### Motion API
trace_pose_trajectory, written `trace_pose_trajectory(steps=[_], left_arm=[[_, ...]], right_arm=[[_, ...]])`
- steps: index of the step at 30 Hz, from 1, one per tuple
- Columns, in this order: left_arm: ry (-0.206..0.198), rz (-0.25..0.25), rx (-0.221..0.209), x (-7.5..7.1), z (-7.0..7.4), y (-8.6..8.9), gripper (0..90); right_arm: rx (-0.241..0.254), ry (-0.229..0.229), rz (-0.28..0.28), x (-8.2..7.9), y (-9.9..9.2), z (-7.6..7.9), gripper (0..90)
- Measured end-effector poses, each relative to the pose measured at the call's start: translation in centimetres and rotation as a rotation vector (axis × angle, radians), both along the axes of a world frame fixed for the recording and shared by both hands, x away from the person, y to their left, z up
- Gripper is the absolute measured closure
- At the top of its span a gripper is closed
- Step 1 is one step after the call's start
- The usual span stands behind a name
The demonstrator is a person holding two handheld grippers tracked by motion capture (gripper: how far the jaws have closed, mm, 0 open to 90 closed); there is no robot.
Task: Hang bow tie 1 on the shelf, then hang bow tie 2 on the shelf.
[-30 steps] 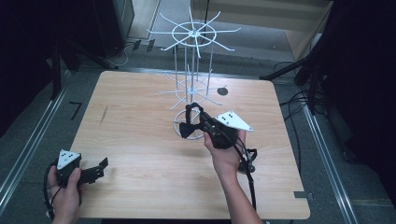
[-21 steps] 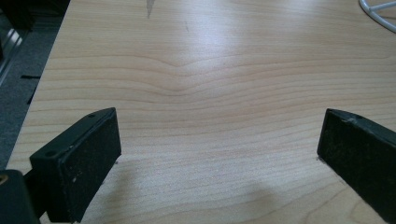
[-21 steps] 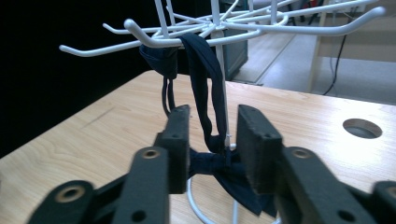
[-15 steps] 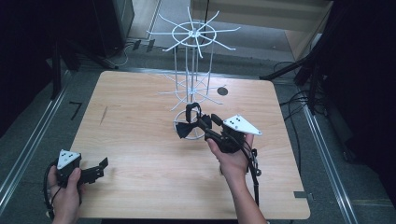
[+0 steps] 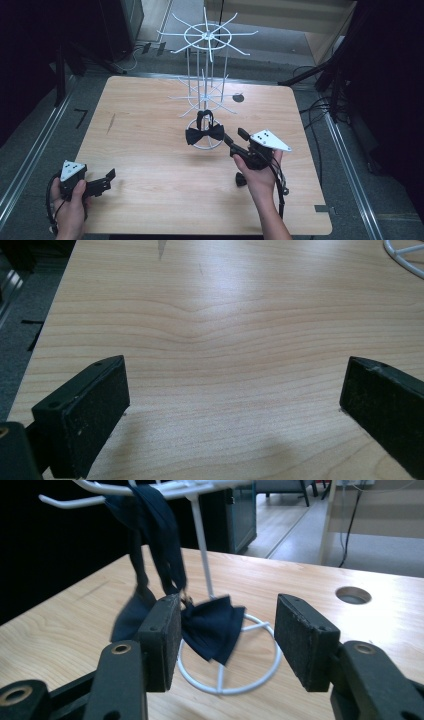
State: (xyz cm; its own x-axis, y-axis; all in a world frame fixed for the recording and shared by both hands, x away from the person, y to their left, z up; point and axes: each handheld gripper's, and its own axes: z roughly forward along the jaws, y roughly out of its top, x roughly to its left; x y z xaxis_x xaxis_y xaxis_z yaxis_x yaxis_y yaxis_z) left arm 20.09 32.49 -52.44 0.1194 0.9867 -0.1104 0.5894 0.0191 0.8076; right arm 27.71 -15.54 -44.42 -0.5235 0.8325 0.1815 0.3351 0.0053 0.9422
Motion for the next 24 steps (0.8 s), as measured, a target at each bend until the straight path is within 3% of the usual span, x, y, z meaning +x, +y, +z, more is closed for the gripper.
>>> trace_pose_trajectory(steps=[15, 24], left_arm=[[0.001, -0.002, 0.002, 0.0, 0.0, -0.1, 0.0], [0.005, 0.002, 0.005, 0.0, 0.0, -0.1, 0.0]], right_arm=[[0.000, 0.035, -0.093, -1.0, -5.0, -2.6, 45.3], [0.027, 0.076, -0.151, -1.6, -7.5, -3.6, 45.6]])
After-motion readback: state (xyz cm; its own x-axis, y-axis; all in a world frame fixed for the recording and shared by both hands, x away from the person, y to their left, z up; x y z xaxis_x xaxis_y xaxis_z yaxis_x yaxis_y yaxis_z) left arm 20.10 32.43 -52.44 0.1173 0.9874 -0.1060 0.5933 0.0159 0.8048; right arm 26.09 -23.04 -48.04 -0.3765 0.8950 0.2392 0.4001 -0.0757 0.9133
